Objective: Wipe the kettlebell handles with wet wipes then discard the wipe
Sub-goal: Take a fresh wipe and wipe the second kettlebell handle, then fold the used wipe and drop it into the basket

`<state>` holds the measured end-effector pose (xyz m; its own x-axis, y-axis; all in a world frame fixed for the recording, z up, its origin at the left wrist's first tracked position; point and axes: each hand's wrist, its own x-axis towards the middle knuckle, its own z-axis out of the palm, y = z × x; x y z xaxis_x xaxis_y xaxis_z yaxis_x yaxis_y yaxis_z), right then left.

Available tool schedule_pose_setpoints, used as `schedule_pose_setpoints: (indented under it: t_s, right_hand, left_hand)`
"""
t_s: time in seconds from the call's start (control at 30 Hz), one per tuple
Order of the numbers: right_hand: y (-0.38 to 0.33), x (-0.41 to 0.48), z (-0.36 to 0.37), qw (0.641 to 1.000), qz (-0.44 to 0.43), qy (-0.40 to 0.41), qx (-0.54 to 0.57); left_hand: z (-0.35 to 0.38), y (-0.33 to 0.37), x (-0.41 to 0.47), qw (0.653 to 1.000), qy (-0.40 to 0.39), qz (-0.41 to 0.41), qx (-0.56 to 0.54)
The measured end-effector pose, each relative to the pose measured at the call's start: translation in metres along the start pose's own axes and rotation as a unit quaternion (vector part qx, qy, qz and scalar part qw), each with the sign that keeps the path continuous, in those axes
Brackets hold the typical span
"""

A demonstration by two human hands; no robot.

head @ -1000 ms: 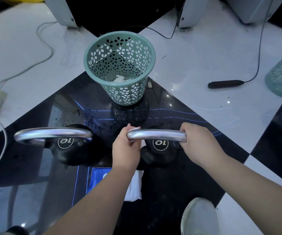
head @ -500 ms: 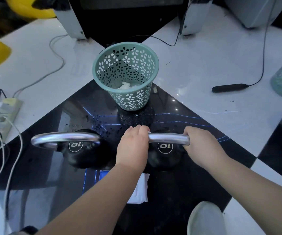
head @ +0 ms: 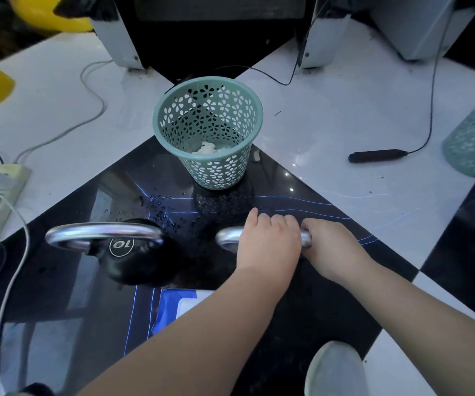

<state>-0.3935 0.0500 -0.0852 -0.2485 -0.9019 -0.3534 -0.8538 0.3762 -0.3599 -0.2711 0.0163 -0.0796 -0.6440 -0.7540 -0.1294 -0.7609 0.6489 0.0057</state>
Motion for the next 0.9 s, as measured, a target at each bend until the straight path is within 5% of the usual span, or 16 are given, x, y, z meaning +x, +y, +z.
schedule_pose_setpoints:
  t_s: [0.17, 0.3, 0.4, 0.73, 0.9]
  right_hand:
    - [0.002, -0.004, -0.005, 0.998, -0.007, -0.030, 0.047]
    - [-0.002, -0.012, -0.020, 0.970, 0.035, -0.091, 0.222]
    - [-0.011, -0.018, -0.025, 0.938, 0.062, -0.083, 0.331]
    - [-0.029, -0.022, -0.032, 0.950, 0.036, 0.056, 0.305]
    - [-0.053, -0.032, -0.055, 0.941, 0.016, 0.076, 0.329]
  left_hand:
    - [-0.006, -0.011, -0.005, 0.996, -0.036, 0.027, -0.071]
    - [-0.012, -0.039, -0.028, 0.957, -0.017, -0.104, -0.268]
    - [-0.013, -0.056, -0.032, 0.935, -0.027, -0.193, -0.297]
    - [-0.033, -0.057, -0.019, 0.891, -0.008, -0.168, -0.422]
    - [-0.053, -0.066, -0.028, 0.825, 0.044, -0.191, -0.530]
